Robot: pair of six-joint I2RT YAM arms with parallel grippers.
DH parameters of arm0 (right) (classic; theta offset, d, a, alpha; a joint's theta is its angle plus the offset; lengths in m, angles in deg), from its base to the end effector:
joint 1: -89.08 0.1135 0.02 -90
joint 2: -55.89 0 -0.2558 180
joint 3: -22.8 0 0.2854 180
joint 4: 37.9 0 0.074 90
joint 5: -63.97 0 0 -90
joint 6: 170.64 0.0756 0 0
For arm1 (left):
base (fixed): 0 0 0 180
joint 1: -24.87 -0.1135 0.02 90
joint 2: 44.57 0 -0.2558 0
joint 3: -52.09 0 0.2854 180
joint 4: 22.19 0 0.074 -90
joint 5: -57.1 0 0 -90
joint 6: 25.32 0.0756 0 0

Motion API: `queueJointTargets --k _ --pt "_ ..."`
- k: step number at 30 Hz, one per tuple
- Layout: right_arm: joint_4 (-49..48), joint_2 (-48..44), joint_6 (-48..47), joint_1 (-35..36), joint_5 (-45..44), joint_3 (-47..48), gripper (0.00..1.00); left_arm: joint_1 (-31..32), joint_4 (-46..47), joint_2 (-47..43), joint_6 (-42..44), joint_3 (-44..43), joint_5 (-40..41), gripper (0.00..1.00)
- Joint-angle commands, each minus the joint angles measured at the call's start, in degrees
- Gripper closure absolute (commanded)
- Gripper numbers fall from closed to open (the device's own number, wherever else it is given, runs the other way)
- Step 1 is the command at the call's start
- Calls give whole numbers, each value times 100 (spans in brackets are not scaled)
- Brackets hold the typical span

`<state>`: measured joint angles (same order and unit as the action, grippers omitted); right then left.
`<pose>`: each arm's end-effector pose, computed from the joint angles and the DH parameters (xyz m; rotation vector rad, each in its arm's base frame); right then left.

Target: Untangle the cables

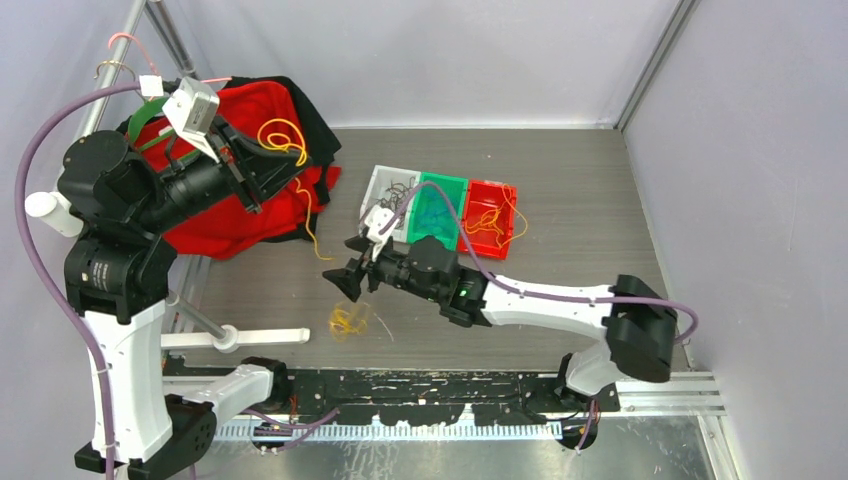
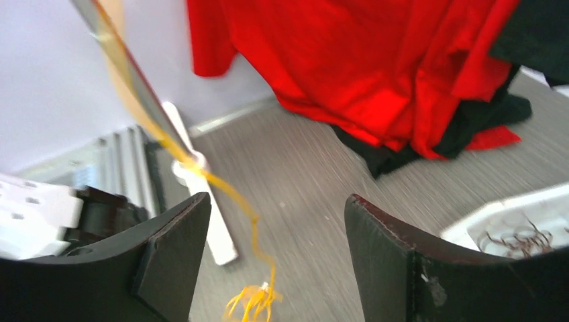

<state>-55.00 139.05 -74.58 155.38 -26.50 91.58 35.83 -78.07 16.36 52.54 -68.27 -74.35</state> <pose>0.1675 0.3801 0.3037 -0.8016 1.3954 0.9909 0.1586 -0.0817 0.5909 0.5779 1.4794 -0.8600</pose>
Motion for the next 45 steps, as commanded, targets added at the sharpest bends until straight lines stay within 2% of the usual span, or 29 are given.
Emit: queueJointTargets --k 1,4,6,10,12,22,29,37,41,43,45 --pt "-456 392 -602 -3 -781 140 24 -16 76 -64 -246 -231 -381 100" --pt "-579 504 -698 -3 -647 -35 25 -20 85 -26 -412 -384 -560 100" --pt "-544 582 -645 -3 -746 -106 30 -22 178 -3 -569 -459 -599 100" --pt "-786 693 -356 -49 -867 -495 49 -18 373 89 -838 -598 -640 100" --pt "-1011 788 -94 -80 -818 -771 55 -15 388 174 -895 -770 -613 100" --pt "-2014 1823 698 -126 -819 -1632 61 -14 806 350 -921 -1830 -365 100" --pt "-2464 2013 1021 -126 -1002 -2154 62 -15 1568 120 -525 -2239 190 100" --pt "-3146 1856 1346 -127 -1267 -2961 61 -16 2331 -76 -309 -2314 662 100" --pt "-3237 1261 1511 -126 -1185 -3226 46 -26 2227 -114 -555 -2010 449 100" --pt "-2811 680 1461 -125 -1102 -3149 35 -24 2155 -207 -687 -1505 318 100" --pt "-2131 62 1298 -126 -982 -2893 30 -26 2073 -331 -742 -966 183 100"
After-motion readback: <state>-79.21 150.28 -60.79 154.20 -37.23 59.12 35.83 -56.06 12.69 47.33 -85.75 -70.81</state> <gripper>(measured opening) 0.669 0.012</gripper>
